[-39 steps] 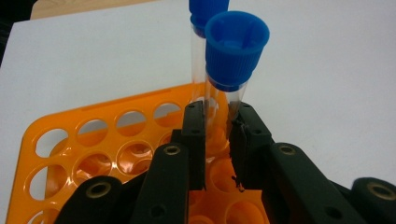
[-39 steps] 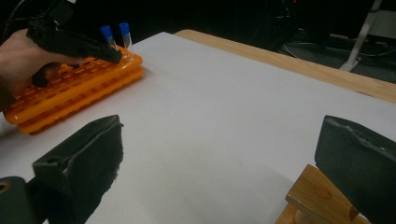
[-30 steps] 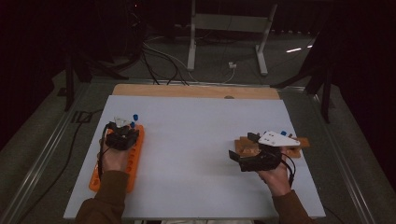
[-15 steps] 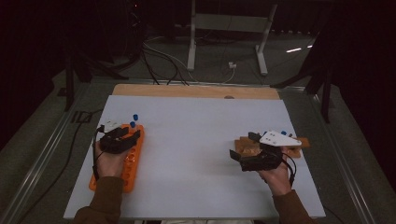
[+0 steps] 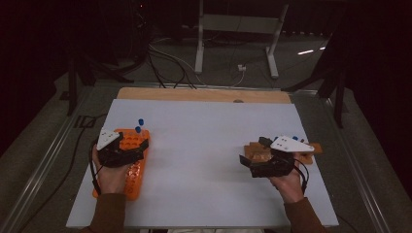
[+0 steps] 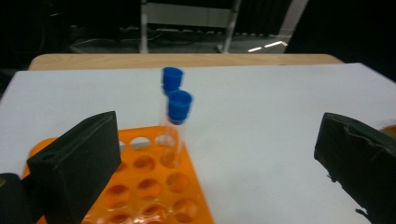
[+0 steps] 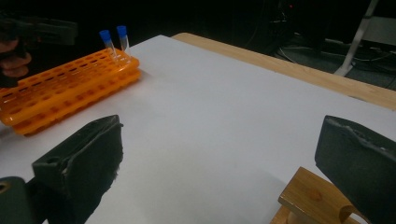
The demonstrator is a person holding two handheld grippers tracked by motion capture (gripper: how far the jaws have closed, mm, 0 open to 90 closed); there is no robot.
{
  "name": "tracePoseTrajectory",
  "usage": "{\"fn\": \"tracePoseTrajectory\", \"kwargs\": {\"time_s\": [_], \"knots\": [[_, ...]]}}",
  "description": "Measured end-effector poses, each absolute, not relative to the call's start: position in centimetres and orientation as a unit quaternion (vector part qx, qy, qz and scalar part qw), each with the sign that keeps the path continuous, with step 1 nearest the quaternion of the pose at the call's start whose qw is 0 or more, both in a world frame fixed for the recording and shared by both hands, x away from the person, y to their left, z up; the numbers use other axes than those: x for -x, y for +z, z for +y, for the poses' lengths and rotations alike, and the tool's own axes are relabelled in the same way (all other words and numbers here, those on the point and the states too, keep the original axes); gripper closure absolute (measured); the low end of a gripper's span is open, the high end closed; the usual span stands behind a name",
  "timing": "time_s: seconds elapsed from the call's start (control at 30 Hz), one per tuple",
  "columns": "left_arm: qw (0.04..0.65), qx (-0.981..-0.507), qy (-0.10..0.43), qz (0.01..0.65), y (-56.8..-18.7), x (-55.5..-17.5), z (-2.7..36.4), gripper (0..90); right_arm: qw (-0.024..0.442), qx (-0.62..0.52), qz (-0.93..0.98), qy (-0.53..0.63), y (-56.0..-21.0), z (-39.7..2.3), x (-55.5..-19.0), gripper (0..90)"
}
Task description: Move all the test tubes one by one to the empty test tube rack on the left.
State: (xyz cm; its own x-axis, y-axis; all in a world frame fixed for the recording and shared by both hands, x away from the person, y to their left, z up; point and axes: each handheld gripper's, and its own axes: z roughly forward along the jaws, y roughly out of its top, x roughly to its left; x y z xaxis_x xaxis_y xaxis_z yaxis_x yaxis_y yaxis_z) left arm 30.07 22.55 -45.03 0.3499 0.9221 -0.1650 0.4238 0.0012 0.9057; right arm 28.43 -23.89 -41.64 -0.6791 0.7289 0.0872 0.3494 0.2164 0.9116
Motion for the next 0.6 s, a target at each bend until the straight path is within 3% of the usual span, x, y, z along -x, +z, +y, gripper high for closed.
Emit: {"fn": "tracePoseTrajectory", "kwargs": {"time_s": [0.6], "knots": [[0.522, -0.653, 0.254, 0.485, -44.9, -28.6, 21.8, 0.8, 0.235, -0.372, 0.743, 0.504, -40.5, -26.0, -29.2, 0.8]]}}
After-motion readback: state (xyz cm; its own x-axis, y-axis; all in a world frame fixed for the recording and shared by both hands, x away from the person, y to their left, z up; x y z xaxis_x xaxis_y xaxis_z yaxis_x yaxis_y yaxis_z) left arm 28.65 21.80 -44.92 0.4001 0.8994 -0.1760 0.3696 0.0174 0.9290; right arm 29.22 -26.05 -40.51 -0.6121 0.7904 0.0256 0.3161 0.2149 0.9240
